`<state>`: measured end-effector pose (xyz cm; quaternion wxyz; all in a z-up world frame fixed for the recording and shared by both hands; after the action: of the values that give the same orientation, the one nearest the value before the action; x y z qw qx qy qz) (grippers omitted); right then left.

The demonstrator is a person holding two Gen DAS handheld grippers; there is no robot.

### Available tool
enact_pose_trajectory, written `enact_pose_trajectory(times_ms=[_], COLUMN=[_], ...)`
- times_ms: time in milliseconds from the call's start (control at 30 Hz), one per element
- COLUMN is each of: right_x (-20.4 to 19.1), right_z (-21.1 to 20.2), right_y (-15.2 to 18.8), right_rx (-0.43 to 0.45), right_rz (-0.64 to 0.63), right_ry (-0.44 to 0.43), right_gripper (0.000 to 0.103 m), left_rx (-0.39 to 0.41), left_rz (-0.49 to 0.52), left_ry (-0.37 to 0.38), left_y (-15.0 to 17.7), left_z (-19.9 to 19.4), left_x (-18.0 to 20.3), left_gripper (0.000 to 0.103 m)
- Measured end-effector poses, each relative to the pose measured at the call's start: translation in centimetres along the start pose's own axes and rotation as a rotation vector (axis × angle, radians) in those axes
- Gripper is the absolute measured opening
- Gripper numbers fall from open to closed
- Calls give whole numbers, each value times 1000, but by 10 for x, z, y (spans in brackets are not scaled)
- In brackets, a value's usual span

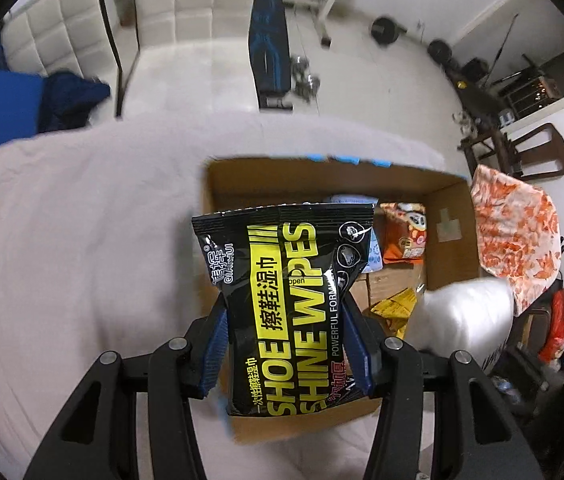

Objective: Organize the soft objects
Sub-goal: 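Lift both held packets and carry them over the cardboard box, then lower both packets into the box and open both tools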

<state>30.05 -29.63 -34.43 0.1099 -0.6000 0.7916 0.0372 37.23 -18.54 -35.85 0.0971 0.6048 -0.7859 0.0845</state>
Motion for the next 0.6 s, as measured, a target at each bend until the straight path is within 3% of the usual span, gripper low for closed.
enact_pose_trajectory(times_ms=[333,600], right_x=[63,69], right_z=[82,118], right_y=[-12,-13], right_rx=[-101,-156], right_rz=[40,30], right_ry=[43,58], right_gripper=[71,72], left_rx=[-128,-164], left_rz=[15,26], left_ry=[-88,-134], left_y=[-19,-31], left_z=[68,95], left_x=[18,13], left_gripper=[49,49])
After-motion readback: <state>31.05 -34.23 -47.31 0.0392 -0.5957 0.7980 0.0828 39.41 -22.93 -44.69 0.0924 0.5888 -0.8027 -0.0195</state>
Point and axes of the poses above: each gripper's, at about its wrist camera, not at the fingertips, and z roughly the way its jaws point, x to its right, y to its underside, the point moved 10 cm from there along z, roughly the way its jaws point, and after that the axes turned 5 degrees about -x, right-handed, at the moved point
